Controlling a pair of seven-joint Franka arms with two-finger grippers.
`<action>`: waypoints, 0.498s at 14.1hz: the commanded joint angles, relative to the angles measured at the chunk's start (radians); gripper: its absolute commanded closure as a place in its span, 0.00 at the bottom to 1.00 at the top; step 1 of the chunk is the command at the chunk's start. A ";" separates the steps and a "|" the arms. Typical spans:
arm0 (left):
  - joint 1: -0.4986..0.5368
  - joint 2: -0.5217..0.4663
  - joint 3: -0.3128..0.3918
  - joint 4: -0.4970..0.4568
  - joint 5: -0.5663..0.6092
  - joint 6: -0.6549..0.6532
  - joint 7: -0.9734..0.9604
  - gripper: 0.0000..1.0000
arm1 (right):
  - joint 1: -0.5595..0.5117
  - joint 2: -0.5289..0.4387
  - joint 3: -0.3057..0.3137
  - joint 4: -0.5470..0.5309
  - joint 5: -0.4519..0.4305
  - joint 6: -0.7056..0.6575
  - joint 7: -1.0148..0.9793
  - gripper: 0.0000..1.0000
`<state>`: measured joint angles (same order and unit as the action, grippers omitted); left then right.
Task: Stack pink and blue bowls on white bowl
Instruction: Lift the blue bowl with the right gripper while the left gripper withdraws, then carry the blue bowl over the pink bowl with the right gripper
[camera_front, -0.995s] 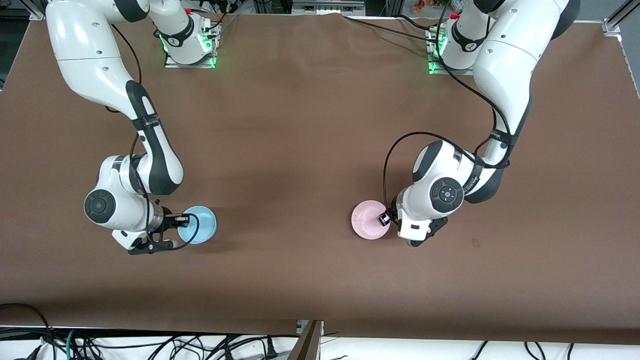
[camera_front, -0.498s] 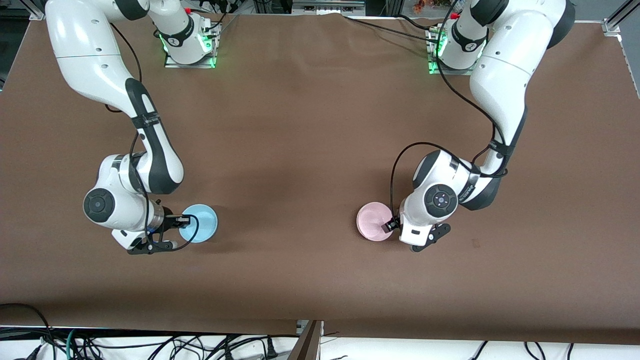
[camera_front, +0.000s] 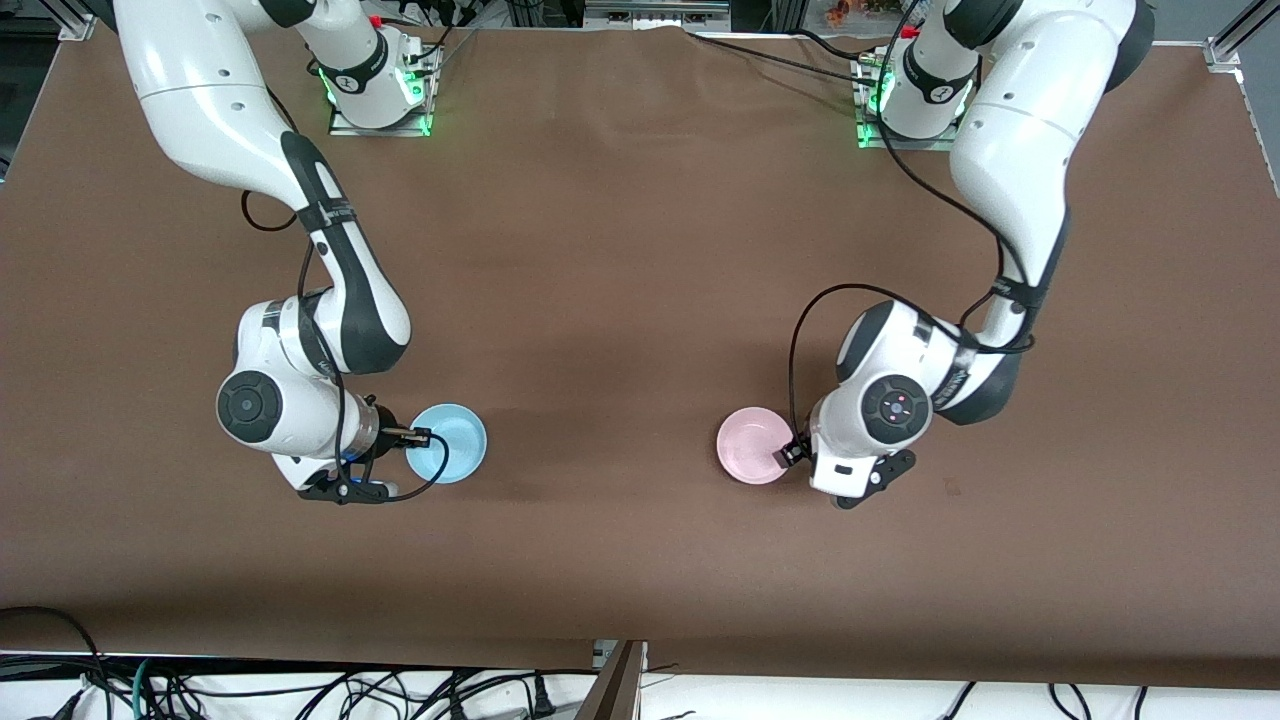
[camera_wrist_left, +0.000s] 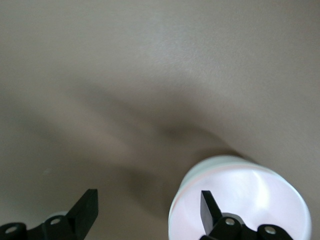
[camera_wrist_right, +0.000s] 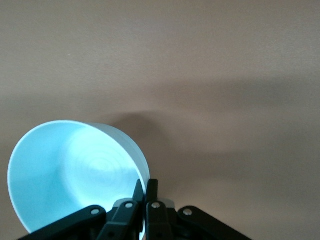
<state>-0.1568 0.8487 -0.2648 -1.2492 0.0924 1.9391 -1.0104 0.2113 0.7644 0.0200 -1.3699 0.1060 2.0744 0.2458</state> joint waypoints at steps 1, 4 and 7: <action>0.006 -0.058 -0.008 0.140 -0.094 -0.245 0.026 0.09 | -0.006 -0.007 0.027 0.041 0.008 -0.048 0.074 1.00; 0.087 -0.173 -0.004 0.201 -0.100 -0.452 0.302 0.07 | 0.009 -0.004 0.102 0.069 0.004 -0.051 0.266 1.00; 0.284 -0.269 -0.002 0.194 -0.095 -0.520 0.721 0.06 | 0.097 0.028 0.118 0.132 0.003 -0.013 0.488 1.00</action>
<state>-0.0063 0.6345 -0.2540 -1.0280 0.0174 1.4557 -0.5433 0.2538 0.7649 0.1348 -1.2977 0.1069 2.0525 0.6051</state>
